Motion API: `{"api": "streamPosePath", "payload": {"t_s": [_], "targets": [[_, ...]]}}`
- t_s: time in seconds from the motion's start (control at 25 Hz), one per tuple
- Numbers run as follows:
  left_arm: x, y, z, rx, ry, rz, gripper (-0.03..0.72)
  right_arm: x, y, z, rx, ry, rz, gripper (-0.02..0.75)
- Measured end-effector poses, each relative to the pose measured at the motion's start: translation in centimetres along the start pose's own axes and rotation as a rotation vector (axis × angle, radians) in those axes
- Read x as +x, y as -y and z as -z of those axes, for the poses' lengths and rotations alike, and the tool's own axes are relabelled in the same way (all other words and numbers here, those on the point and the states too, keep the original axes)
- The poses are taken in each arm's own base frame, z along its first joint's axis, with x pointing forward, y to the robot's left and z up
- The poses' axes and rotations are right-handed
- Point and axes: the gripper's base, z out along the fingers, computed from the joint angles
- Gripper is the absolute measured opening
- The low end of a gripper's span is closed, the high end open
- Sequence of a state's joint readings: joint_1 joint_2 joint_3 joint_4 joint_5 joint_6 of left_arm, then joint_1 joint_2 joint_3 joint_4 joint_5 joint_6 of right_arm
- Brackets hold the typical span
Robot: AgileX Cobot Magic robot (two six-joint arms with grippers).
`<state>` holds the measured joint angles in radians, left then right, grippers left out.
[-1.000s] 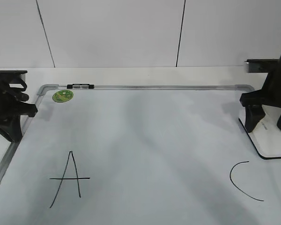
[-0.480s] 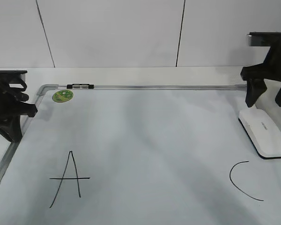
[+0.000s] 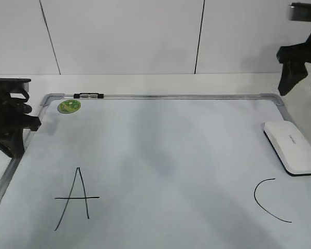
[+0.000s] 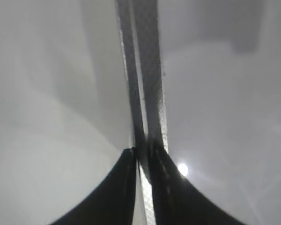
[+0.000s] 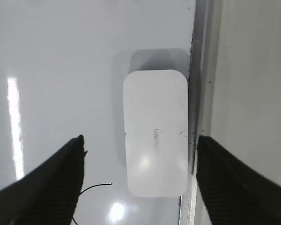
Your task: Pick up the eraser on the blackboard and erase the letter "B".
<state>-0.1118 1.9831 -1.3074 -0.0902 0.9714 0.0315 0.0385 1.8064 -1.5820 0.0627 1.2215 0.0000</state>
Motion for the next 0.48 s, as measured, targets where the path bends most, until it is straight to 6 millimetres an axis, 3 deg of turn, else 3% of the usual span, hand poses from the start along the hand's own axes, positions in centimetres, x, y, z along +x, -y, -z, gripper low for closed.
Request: {"api": "streamPosePath", "payload": {"t_s": [0.24,0.36,0.48], "targets": [[0.1,0.0,0.0,-0.004,-0.015,-0.019,0.22,0.7,-0.2,2.7,-0.006,0.066,0.003,0.59],[0.2,0.0,0.4,-0.003,-0.02,-0.022,0.249,1.0,-0.4,3.7,-0.021,0.086,-0.001,0.59],[0.2,0.2,2.2,0.0,0.002,-0.026,0.256,1.8,-0.5,5.1,-0.034,0.119,-0.002,0.59]]}}
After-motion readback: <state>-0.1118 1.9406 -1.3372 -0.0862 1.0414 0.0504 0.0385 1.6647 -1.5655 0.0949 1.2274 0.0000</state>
